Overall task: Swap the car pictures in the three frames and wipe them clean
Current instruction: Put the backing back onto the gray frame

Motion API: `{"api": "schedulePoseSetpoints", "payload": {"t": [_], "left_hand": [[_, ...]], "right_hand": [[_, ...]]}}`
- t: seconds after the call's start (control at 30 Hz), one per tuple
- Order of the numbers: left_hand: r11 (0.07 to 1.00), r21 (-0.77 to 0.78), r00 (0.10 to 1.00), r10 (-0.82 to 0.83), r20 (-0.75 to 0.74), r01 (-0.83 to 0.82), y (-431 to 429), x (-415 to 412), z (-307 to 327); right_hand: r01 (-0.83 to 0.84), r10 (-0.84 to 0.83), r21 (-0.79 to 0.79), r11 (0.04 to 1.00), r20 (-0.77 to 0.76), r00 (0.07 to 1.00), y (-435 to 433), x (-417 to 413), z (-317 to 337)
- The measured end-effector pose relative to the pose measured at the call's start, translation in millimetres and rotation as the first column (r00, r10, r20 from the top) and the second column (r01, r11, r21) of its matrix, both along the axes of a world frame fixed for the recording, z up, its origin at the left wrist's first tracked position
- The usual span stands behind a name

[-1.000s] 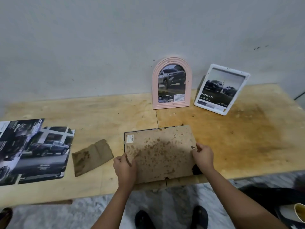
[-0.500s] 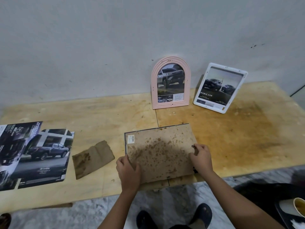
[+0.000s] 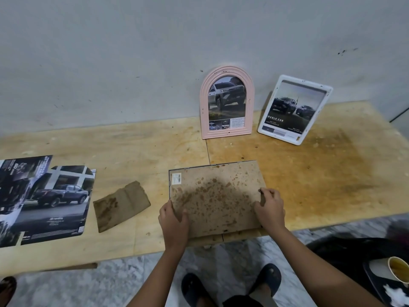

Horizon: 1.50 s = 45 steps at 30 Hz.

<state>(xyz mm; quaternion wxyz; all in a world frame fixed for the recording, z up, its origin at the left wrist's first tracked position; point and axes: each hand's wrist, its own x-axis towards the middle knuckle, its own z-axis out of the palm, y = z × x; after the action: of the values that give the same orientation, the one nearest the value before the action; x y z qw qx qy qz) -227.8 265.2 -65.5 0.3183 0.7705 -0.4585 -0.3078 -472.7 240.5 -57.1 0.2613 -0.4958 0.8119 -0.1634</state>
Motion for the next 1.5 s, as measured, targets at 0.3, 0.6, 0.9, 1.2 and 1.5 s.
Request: {"api": "schedulePoseSetpoints", "payload": {"t": [0.3, 0.6, 0.9, 1.2, 1.5], "left_hand": [[0.998, 0.041, 0.996, -0.058, 0.064, 0.056, -2.9, 0.7, -0.1], [0.993, 0.095, 0.992, -0.077, 0.102, 0.068, -4.5, 0.5, -1.3], [0.992, 0.107, 0.992, -0.074, 0.102, 0.063, -4.5, 1.2, 0.3], [0.983, 0.163, 0.987, -0.106, 0.121, 0.085, -10.3, 4.8, 4.0], [0.898, 0.116, 0.786, -0.429, 0.446, 0.425, -11.6, -15.4, 1.1]], "right_hand": [[-0.045, 0.043, -0.022, 0.999, -0.087, 0.995, 4.3, 3.1, -0.7], [0.052, -0.048, -0.038, 0.998, 0.104, 0.993, -0.1, 0.8, 0.0], [-0.196, 0.216, 0.134, 0.971, -0.158, 0.964, 16.6, 13.9, -5.9], [-0.428, 0.470, 0.200, 0.881, -0.283, 0.836, 21.7, 8.1, -11.6], [-0.437, 0.502, 0.268, 0.858, -0.268, 0.822, 20.2, 9.4, -10.2]]}}
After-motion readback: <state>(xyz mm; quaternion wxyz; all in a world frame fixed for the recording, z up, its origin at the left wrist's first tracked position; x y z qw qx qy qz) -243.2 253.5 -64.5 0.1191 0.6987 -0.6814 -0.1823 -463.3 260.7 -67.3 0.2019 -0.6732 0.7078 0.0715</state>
